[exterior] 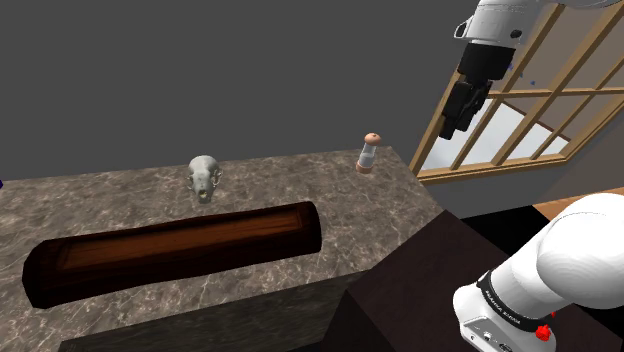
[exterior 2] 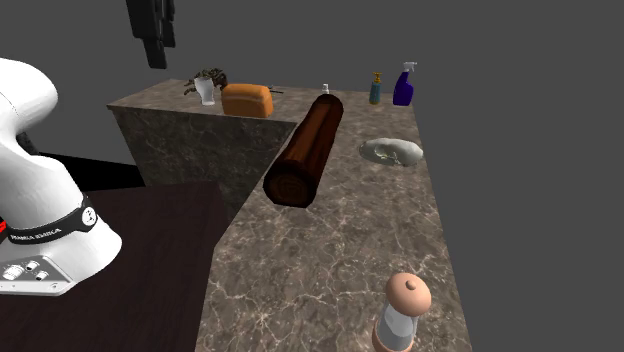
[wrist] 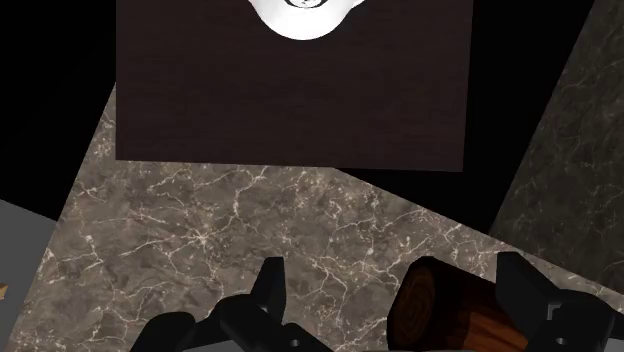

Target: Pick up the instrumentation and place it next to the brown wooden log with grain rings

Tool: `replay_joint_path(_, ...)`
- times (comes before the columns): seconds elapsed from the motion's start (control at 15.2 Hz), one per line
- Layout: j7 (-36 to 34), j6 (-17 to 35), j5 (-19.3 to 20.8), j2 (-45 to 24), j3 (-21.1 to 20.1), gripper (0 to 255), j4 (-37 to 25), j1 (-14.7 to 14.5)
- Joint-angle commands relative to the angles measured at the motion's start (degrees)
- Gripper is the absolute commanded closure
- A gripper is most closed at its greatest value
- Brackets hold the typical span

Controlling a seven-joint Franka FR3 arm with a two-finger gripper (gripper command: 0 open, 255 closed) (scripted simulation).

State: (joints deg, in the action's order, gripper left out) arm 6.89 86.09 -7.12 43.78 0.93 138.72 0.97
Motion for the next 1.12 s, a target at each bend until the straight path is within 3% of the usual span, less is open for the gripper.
replay_joint_path(0.0, 0.00, 0.00, 0.00, 0.00, 0.00, 0, 0.00, 0.00)
replay_joint_path(0.53, 5.77, 14.86, 3.47, -11.55, 3.63, 0, 1.46, 1.81)
replay_joint_path(1.06, 11.14, 28.12, 4.70, -26.36, 7.16, 0, -2.17, 3.07)
